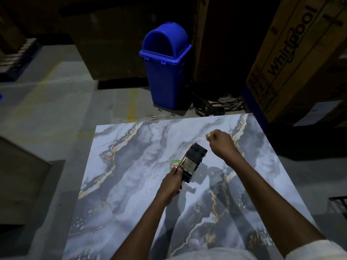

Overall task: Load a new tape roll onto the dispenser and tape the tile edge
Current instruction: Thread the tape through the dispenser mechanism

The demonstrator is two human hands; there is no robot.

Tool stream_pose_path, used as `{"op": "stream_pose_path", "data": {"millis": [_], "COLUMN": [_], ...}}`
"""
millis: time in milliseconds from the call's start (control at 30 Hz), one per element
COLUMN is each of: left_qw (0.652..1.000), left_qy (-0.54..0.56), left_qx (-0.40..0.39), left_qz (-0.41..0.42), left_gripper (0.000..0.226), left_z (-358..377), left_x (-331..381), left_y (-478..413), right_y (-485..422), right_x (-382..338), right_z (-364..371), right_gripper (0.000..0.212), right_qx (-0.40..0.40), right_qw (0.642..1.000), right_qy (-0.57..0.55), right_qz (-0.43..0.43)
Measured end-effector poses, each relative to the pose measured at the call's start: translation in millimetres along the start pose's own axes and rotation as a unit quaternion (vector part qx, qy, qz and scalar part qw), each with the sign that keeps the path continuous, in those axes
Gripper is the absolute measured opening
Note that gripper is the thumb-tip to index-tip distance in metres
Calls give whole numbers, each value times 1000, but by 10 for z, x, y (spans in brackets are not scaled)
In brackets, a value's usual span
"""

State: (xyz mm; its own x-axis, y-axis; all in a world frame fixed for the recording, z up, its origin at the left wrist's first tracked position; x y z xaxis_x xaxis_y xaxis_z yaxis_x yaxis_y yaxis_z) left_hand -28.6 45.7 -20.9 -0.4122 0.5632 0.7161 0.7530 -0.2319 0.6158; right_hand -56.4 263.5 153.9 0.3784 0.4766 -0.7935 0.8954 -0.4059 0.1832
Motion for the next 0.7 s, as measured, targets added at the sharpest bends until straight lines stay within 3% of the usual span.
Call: {"op": "stream_pose_path", "data": {"millis": [233,400,567,700], "left_qw": [1000,999,1000,1000], "left_qy": [7,17,12,19], "left_qx": [23,19,3,-12], "left_qz": [-19,-23,-2,14], "left_gripper": [63,62,54,56], "left_z": [-28,-41,0,6], "left_x": [54,-36,-86,-82], "left_y": [-52,-82,-30,20], "right_y": [739,733,18,-353], "right_x": [-624,-602,-59,515], "right_z": [336,341,104,252], "right_gripper": [17,18,19,21], "right_qx": [-64,-70,-35,-60], "right_qw": [988,991,983,968], "right_qy": [99,59,-177,-210], "right_qz": [-103,-96,26,123]}}
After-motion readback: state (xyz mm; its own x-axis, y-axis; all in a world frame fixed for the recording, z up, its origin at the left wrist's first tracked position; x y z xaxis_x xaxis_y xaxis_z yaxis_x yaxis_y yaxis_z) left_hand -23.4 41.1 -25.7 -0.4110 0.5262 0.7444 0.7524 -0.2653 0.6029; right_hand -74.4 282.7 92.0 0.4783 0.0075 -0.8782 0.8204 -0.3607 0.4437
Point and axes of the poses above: each hand's wrist, its own y-axis away from the middle knuckle, its own z-axis out of the palm, x = y × z, the point moved 9 cm from there along -y, towards the middle knuckle, and after that the axes turned 11 degrees about -y, right-handed, at the moved point
